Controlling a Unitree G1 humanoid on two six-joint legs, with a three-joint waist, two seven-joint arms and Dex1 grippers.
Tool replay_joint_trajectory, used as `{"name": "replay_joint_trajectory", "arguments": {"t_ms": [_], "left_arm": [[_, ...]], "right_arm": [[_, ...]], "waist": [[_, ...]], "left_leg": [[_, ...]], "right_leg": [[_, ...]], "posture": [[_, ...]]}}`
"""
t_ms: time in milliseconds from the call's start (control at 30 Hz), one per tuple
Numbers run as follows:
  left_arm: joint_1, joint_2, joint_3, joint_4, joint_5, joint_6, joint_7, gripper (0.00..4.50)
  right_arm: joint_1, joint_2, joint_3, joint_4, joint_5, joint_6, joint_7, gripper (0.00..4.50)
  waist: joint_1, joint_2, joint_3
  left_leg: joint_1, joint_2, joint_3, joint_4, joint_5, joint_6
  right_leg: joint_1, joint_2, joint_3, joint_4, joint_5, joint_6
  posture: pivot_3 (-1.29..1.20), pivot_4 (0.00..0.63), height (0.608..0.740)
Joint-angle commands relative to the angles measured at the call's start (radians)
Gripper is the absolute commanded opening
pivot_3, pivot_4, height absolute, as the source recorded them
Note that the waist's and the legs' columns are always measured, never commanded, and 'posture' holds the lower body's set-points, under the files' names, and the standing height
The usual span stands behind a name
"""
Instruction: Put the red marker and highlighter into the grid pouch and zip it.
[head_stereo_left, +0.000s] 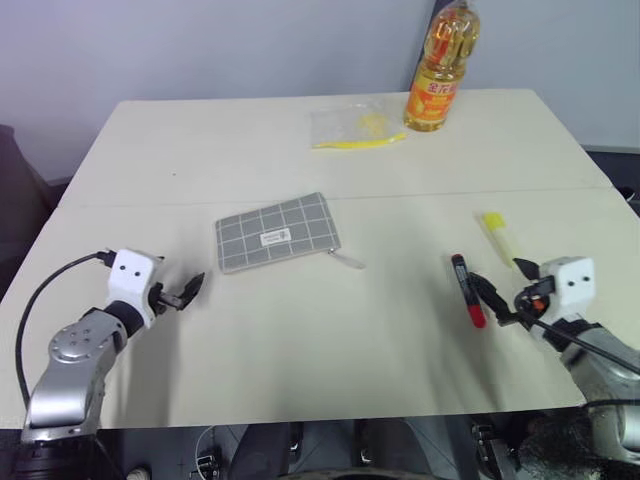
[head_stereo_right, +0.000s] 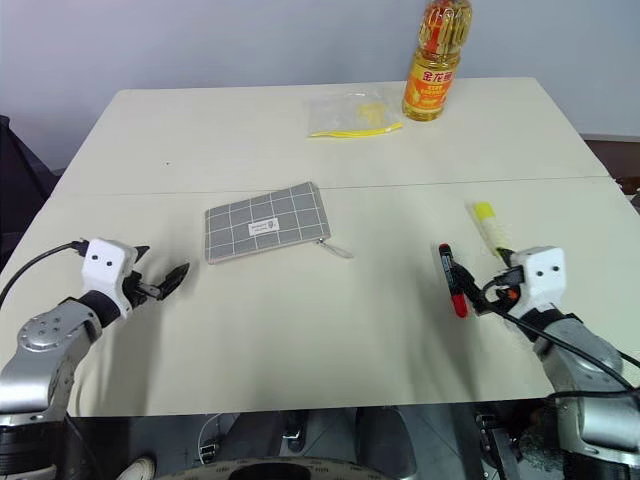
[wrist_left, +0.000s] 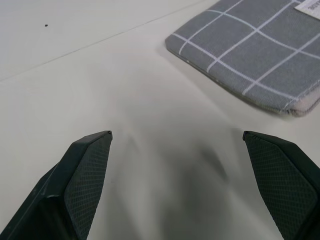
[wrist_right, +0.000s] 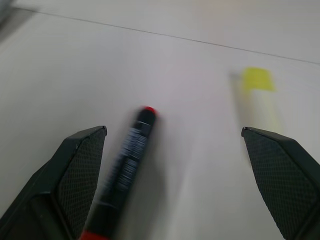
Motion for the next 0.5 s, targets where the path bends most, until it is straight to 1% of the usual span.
{"name": "replay_joint_trajectory", "arguments": {"t_ms": [33,133,233,300,333,400,467,500], "left_arm": [[-0.004,0.02,0.011,-0.025,0.02,-0.042,-0.002,4.42],[-0.014,0.037,-0.001,0.002,0.046,-0.074,-0.014,4.42],[-0.025,0.064,-0.014,0.039,0.067,-0.115,-0.04,4.5],[-0.032,0.094,-0.036,0.081,0.096,-0.17,-0.069,4.5],[-0.037,0.11,-0.05,0.104,0.117,-0.203,-0.081,4.5],[-0.068,0.143,-0.084,0.177,0.171,-0.285,-0.09,4.5],[-0.107,0.163,-0.111,0.248,0.206,-0.356,-0.1,4.5],[-0.127,0.17,-0.124,0.283,0.217,-0.39,-0.109,4.5]], "right_arm": [[-0.044,-0.006,0.024,-0.061,0.01,0.016,-0.007,4.5],[-0.093,-0.006,0.076,-0.062,0.001,0.023,0.0,4.5],[-0.141,-0.004,0.115,-0.036,-0.006,0.026,0.007,3.7],[-0.183,-0.003,0.156,-0.003,-0.03,0.024,0.006,2.71],[-0.204,-0.003,0.176,0.013,-0.04,0.04,0.002,2.1],[-0.271,0.007,0.23,0.065,-0.089,0.041,-0.017,1.01],[-0.334,0.025,0.275,0.109,-0.116,0.049,-0.031,0.04],[-0.366,0.036,0.299,0.132,-0.132,0.055,-0.04,0.04]], "waist": [[0.0,0.0,0.0],[0.001,0.0,0.0],[0.0,0.0,0.0],[-0.001,0.0,0.0],[-0.001,0.0,0.0],[-0.001,0.0,0.0],[-0.001,0.0,0.0],[-0.001,0.0,0.0]], "left_leg": [[0.0,0.0,0.0,0.0,0.0,0.0],[0.0,0.0,0.0,0.0,0.0,0.0],[0.0,0.0,0.0,0.0,0.0,0.0],[0.0,0.0,0.0,0.0,0.0,0.0],[0.0,0.0,0.0,0.0,0.0,0.0],[0.0,0.0,0.0,0.0,0.0,0.0],[0.0,0.0,0.001,0.0,0.0,0.0],[0.0,0.0,0.001,0.0,0.0,0.0]], "right_leg": [[0.0,0.0,0.0,0.0,0.0,0.0],[0.0,0.0,0.0,0.0,0.0,0.0],[0.0,0.0,0.0,0.0,0.0,0.0],[-0.001,0.0,0.0,0.0,0.0,0.0],[-0.002,0.0,0.0,0.0,0.0,0.0],[-0.005,0.0,0.0,0.0,0.0,-0.001],[-0.006,0.0,0.0,0.0,0.001,-0.001],[-0.006,0.0,0.0,0.0,0.001,-0.001]], "posture": [[0.0,0.15,0.74],[0.0,0.15,0.74],[0.0,0.15,0.74],[0.0,0.15,0.74],[0.0,0.15,0.74],[0.0,0.15,0.74],[0.0,0.15,0.74],[0.0,0.15,0.74]]}}
